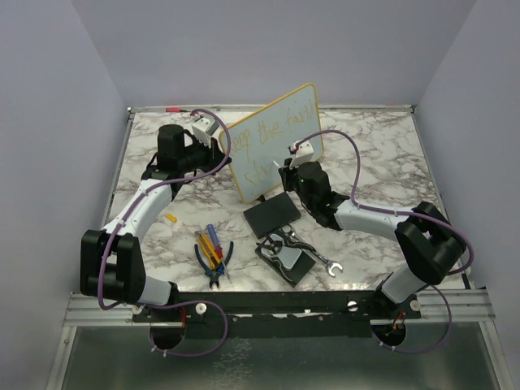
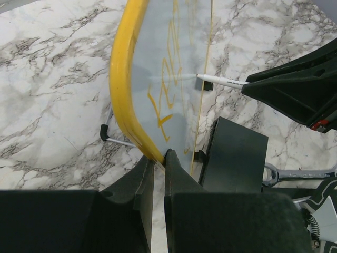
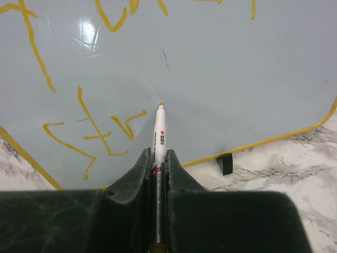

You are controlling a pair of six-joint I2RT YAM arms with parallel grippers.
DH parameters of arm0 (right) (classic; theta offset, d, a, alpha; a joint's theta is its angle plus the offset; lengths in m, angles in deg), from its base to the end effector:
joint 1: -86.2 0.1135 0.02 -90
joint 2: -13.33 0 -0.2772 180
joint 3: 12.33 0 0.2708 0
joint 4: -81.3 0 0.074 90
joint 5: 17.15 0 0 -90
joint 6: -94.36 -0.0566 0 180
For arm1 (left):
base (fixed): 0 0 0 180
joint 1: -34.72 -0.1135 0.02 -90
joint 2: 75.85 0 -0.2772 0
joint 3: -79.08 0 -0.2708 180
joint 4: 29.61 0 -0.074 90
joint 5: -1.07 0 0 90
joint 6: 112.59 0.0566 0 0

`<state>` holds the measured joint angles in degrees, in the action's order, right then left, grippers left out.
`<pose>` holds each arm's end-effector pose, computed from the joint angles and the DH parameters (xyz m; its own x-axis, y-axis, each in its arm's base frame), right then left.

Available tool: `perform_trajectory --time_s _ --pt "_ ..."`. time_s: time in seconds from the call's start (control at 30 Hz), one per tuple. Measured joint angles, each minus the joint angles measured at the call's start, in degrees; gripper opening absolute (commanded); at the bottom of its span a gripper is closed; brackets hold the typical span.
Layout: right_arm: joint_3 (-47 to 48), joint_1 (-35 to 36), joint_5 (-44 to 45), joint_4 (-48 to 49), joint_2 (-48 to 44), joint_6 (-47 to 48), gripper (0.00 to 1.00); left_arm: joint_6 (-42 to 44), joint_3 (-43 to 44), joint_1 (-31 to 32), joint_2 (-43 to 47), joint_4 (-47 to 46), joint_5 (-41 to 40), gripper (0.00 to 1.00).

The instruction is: Write a sentence on the whiteboard

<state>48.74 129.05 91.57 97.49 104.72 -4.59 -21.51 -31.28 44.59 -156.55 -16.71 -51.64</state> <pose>0.2940 0.2480 0.2228 -0.2415 -0.0231 -0.9701 -0.3830 0.9208 0.0735 0.3387 -0.0937 0.2868 -0.3872 0.0826 -0.9183 0.6892 0.6875 -0.2288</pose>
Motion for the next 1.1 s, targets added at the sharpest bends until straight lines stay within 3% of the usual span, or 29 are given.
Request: perform_trajectory --time_s 0.53,1.1 --pt "-1.9 -0.1 -0.7 -0.1 0.1 -1.1 0.01 0.0 0.0 0.0 0.0 0.0 0.0 0.0" --pt "-0.5 -0.1 4.6 -2.3 1.6 -2.6 0.01 0.0 0.0 0.0 0.0 0.0 0.0 0.0"
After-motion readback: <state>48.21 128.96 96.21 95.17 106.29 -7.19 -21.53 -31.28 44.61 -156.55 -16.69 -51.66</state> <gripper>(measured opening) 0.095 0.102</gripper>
